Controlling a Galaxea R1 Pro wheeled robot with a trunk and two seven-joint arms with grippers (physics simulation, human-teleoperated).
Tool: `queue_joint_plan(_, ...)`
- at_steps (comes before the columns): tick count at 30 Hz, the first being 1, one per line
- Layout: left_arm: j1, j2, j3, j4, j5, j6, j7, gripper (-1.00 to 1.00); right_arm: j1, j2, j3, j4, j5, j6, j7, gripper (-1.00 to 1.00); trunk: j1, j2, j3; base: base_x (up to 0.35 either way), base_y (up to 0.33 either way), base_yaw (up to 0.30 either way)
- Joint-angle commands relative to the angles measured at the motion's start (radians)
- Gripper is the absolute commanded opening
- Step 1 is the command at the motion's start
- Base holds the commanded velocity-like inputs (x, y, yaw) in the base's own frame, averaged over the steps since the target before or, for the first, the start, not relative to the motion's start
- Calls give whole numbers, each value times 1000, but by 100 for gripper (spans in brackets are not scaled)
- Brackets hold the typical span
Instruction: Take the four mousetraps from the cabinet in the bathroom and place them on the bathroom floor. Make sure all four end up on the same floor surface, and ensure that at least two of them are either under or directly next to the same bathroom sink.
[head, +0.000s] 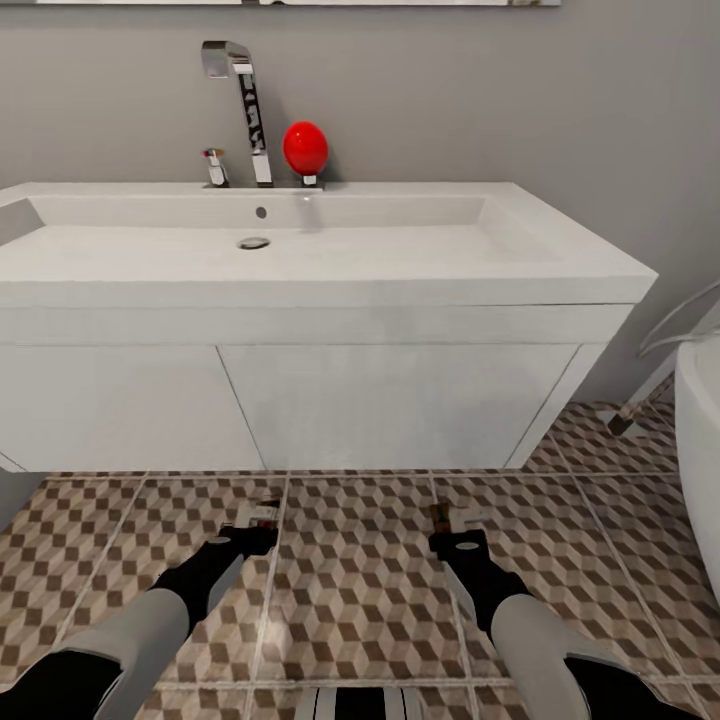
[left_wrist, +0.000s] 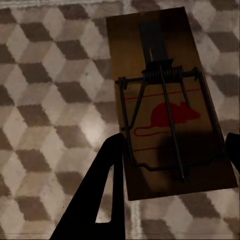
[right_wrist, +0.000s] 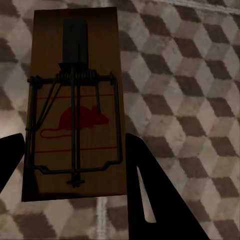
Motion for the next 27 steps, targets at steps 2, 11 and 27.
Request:
queue_joint_plan(2, 0, 0, -8, 43, 7, -7, 2, -100, 0, 2, -4, 1, 7, 6, -3, -100, 0, 0, -1, 6, 0, 0)
queue_joint_plan(11, 0, 1, -9, 97, 8, -70, -5, -100, 0, 2, -3, 16, 3, 1, -4, -100, 0, 0, -1, 1, 0, 0)
queue_joint_plan(27, 0, 2, -12, 93, 4, -84, 5, -100, 0, 1, -2, 63, 5, -59, -3, -100, 0, 0, -1, 26, 0, 0)
